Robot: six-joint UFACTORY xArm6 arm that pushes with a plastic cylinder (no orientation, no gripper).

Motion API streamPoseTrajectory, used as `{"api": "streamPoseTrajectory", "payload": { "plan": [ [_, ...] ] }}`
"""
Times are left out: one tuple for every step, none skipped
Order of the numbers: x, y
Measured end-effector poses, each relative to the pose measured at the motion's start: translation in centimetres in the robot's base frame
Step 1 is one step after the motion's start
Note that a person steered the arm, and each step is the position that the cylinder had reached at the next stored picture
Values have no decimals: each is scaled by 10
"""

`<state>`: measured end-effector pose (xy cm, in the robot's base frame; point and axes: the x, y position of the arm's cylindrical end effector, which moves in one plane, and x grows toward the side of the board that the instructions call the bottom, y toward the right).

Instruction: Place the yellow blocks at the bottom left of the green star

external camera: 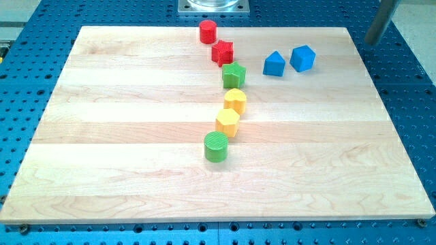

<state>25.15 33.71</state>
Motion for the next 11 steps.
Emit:
{"api": "streamPoseTrajectory", "payload": {
  "plan": [
    [63,-9],
    [95,-55],
    [114,-106],
    [187,-160],
    [199,-244],
    [172,-283],
    [170,-347],
    [168,-386],
    [174,-332],
    [186,-275],
    [237,-279]
  ]
}}
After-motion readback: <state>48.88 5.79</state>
